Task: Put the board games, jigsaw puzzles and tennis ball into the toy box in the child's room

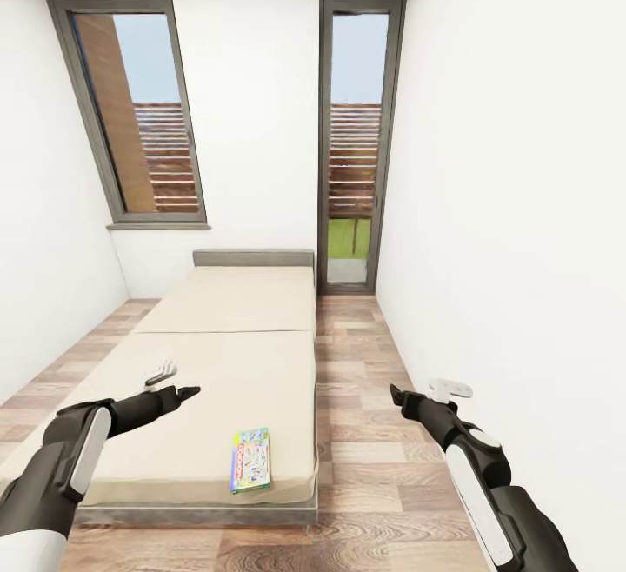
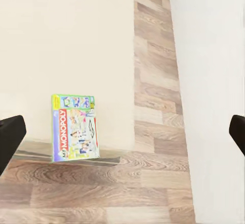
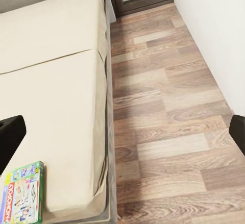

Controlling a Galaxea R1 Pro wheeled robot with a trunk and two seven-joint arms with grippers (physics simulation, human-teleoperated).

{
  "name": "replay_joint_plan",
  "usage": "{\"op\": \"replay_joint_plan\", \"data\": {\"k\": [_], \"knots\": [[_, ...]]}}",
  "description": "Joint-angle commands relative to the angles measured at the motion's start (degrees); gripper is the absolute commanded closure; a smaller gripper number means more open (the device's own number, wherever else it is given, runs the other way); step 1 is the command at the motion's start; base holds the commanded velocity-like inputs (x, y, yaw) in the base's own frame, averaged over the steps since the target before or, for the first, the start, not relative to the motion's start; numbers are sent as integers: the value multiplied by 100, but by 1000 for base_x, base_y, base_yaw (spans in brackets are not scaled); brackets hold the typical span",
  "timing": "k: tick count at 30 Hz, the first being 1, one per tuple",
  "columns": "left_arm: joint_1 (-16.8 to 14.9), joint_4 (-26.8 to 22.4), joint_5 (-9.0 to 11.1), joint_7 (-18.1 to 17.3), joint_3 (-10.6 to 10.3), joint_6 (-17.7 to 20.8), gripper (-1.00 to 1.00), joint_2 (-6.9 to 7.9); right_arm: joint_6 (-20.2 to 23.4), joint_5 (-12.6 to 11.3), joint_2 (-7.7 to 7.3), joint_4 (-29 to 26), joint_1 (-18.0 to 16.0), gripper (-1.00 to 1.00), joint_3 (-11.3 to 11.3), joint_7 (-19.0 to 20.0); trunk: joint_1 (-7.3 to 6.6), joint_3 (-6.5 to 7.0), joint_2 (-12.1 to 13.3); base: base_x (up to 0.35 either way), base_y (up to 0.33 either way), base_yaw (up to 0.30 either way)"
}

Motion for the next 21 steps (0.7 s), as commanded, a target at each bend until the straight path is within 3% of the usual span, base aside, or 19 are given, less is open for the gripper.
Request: {"op": "replay_joint_plan", "data": {"k": [1, 5, 11, 21], "knots": [[-11, 241, 133, -29, 96, 26, -100, 9, 25, -60, 18, -41, -6, -100, 17, -59, 26, -31, -54, 0, 0, 0], [-16, 918, 392, -37, 271, -26, -100, 33, 115, -66, 181, -191, -2, -100, -2, -59, 113, -103, -215, 0, 0, 0], [-32, 1634, 508, -38, 375, -119, -100, 46, 506, -76, 303, -299, -9, -100, -40, -56, 245, -211, -455, 0, 0, 0], [-43, 1912, 557, -57, 407, -300, -100, 127, 759, -310, 336, -321, 0, -100, -123, -55, 465, -390, -857, 0, 0, 0]]}}
